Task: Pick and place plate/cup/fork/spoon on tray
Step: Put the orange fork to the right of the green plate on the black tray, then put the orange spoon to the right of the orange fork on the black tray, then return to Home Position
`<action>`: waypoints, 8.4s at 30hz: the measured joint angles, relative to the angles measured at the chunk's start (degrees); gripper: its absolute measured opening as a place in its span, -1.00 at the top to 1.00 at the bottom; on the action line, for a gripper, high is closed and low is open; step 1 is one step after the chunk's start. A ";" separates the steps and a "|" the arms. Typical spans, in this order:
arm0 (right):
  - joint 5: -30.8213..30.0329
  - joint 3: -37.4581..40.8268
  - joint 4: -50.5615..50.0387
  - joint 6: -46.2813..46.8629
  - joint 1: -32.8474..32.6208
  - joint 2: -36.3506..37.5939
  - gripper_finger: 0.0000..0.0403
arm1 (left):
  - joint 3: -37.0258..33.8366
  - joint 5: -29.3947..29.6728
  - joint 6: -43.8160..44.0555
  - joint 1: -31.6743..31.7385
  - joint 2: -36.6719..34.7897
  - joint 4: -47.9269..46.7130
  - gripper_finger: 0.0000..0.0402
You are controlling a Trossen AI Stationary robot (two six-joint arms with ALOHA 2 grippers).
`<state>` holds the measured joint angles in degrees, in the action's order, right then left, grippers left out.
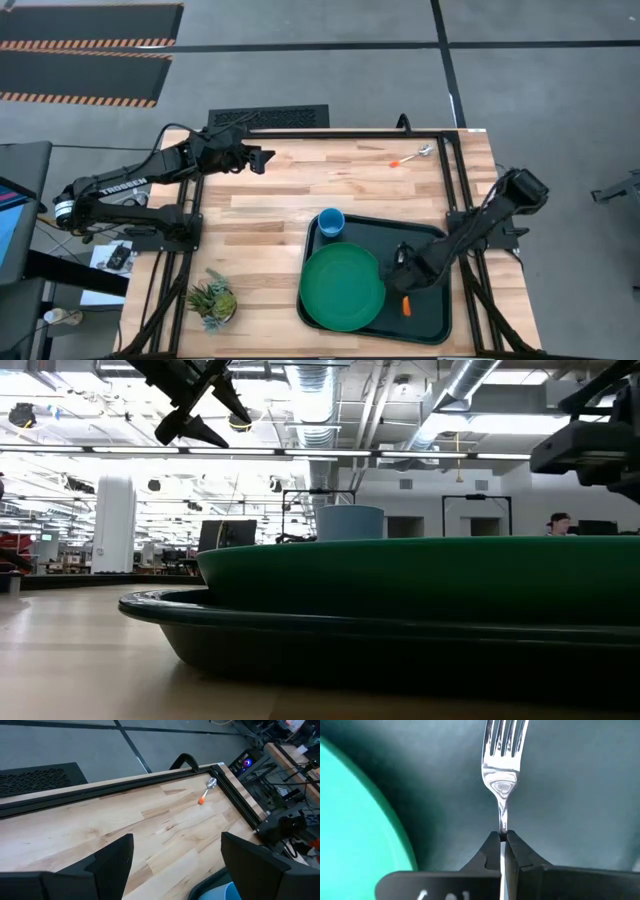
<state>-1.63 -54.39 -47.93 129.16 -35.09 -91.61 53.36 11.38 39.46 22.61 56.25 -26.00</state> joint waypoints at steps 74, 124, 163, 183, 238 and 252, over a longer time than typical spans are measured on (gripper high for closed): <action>-20.25 0.83 1.27 -43.62 76.85 12.05 0.16 | 0.00 -0.04 -0.66 0.00 0.02 0.00 -0.42; -5.48 1.91 13.28 -42.77 93.82 -6.74 0.90 | 0.00 2.82 -3.93 1.22 0.02 -0.35 -0.42; -3.66 2.25 -14.20 -52.73 58.68 16.83 0.97 | 0.00 1.96 -6.28 1.22 0.02 -0.21 -0.42; -1.05 2.16 -11.36 6.24 1.64 12.91 0.96 | 0.00 1.97 -6.67 1.22 0.02 -0.19 -0.42; 7.32 -2.81 3.43 4.39 -4.70 -3.52 0.29 | -0.02 2.47 -5.25 1.21 0.00 -0.05 -0.42; -27.13 -9.10 -19.89 -19.22 -2.67 18.91 0.39 | -0.02 2.56 -4.77 1.20 0.00 1.88 -0.42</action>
<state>-28.76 -63.48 -67.82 109.94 -37.76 -72.69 53.34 13.93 34.69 23.81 56.25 -24.12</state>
